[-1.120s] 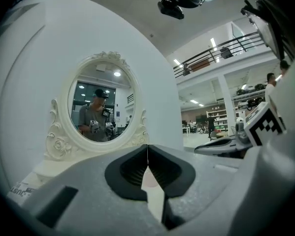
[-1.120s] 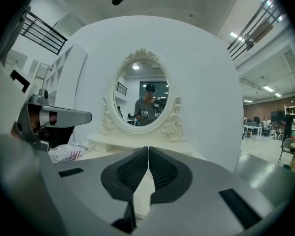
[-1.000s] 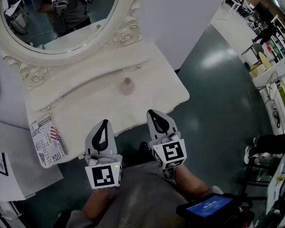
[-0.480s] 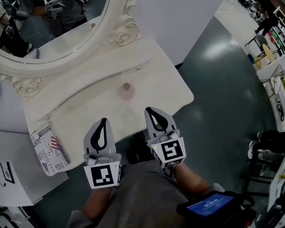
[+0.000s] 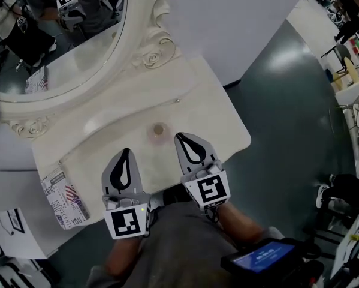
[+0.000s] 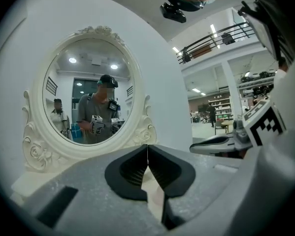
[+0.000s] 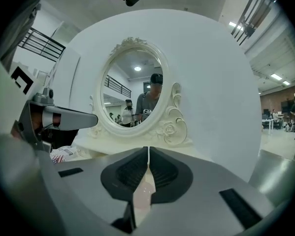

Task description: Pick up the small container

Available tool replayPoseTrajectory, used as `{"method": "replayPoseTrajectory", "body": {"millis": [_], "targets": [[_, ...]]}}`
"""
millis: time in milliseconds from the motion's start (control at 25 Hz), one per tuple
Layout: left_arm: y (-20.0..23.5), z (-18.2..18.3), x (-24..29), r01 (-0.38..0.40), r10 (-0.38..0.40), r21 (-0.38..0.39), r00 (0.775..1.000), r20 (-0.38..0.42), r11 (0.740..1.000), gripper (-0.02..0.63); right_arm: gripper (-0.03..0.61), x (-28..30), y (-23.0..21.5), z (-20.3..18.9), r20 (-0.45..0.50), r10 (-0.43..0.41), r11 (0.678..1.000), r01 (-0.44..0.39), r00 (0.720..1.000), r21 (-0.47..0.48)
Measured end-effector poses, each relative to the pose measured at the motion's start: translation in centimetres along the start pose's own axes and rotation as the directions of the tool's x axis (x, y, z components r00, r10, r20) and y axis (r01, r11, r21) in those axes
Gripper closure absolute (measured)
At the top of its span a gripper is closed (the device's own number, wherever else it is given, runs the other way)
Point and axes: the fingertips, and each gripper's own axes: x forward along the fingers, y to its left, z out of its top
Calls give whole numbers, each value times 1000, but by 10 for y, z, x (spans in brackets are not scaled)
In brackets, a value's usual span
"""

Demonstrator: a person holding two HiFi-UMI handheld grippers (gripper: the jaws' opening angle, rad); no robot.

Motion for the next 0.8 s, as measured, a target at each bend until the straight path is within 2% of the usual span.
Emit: {"method": "replayPoseTrajectory", "body": {"millis": [360,800], "targets": [[13,19,33,-79,79,5,997,18,997,598,563,42,-29,24,25,68,997,-67,997,-31],[38,7,53,-74,73,-34,997,-18,997,598,563,71,-18,18,-3,92,995,-92,996,-27]]}}
